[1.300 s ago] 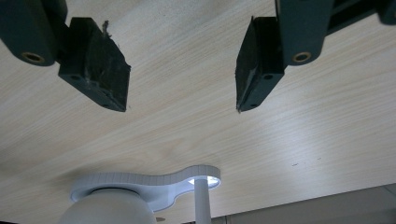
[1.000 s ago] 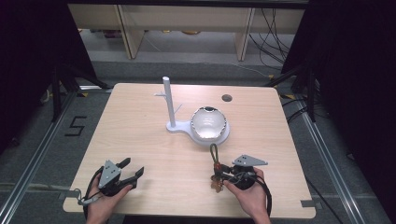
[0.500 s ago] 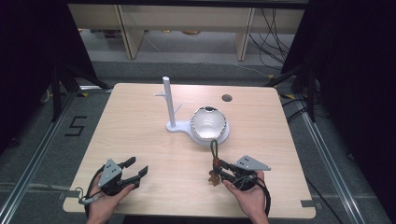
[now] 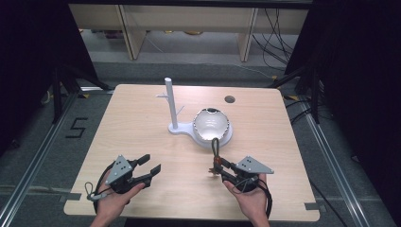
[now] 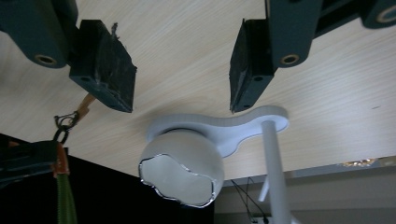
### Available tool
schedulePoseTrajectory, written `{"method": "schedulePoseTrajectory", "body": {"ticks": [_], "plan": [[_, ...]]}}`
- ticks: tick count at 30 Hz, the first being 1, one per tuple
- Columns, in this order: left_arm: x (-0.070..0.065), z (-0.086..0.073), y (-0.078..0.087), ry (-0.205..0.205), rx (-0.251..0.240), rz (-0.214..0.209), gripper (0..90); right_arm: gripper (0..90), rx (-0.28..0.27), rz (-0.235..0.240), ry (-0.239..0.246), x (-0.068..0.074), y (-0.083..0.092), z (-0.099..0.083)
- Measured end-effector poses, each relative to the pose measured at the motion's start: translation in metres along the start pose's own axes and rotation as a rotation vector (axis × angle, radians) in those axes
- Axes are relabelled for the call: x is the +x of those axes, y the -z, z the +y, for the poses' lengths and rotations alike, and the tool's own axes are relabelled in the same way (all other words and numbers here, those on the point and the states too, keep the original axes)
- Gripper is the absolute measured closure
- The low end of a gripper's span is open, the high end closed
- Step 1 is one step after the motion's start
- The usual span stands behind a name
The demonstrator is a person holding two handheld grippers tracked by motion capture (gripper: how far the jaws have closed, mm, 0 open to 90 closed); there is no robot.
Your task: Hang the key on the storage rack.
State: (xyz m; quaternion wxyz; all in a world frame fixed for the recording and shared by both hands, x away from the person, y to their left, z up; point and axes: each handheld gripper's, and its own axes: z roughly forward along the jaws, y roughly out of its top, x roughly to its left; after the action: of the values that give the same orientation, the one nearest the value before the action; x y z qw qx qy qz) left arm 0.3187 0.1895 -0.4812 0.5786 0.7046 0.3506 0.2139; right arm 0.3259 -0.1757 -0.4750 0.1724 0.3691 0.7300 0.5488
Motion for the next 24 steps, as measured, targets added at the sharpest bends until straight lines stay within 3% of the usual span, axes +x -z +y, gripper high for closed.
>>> {"method": "schedulePoseTrajectory", "body": {"ticks": [2, 5, 6, 9, 10, 11, 12, 15, 17, 20, 23, 24], "plan": [[-0.004, 0.003, -0.004, -0.006, 0.007, -0.018, 42.1, 68.7, 0.002, 0.004, -0.013, 0.002, 0.0, 0.001], [-0.008, 0.007, -0.007, -0.002, 0.003, -0.043, 43.6, 68.7, -0.011, -0.008, 0.017, 0.002, -0.001, 0.002], [-0.013, 0.011, -0.011, -0.001, -0.002, -0.067, 43.8, 68.7, -0.012, -0.005, -0.009, 0.005, -0.002, 0.002], [-0.017, 0.016, -0.015, -0.011, -0.004, -0.086, 44.4, 68.7, -0.012, -0.007, -0.015, 0.007, -0.003, 0.002], [-0.02, 0.018, -0.019, -0.009, -0.013, -0.104, 45.1, 68.7, -0.027, -0.009, 0.023, 0.005, -0.005, 0.003], [-0.02, 0.018, -0.019, -0.009, -0.013, -0.104, 45.4, 68.7, -0.027, -0.009, 0.023, 0.005, -0.005, 0.003], [-0.022, 0.02, -0.02, -0.008, -0.006, -0.109, 45.9, 68.7, -0.022, -0.005, 0.003, 0.008, -0.006, 0.003], [-0.027, 0.024, -0.026, -0.011, -0.019, -0.138, 47.4, 68.7, -0.034, 0.003, 0.02, 0.008, -0.008, 0.003], [-0.029, 0.026, -0.028, -0.007, -0.025, -0.152, 48.5, 68.7, -0.014, -0.01, -0.007, 0.011, -0.007, 0.004], [-0.031, 0.029, -0.03, -0.005, -0.029, -0.166, 49.9, 68.7, -0.039, 0.012, 0.02, 0.011, -0.011, 0.005], [-0.034, 0.033, -0.032, -0.003, -0.019, -0.171, 51.1, 68.7, -0.027, 0.001, 0.009, 0.013, -0.011, 0.006], [-0.035, 0.034, -0.034, -0.003, -0.018, -0.181, 51.6, 68.7, -0.047, 0.004, 0.045, 0.012, -0.013, 0.006]]}}
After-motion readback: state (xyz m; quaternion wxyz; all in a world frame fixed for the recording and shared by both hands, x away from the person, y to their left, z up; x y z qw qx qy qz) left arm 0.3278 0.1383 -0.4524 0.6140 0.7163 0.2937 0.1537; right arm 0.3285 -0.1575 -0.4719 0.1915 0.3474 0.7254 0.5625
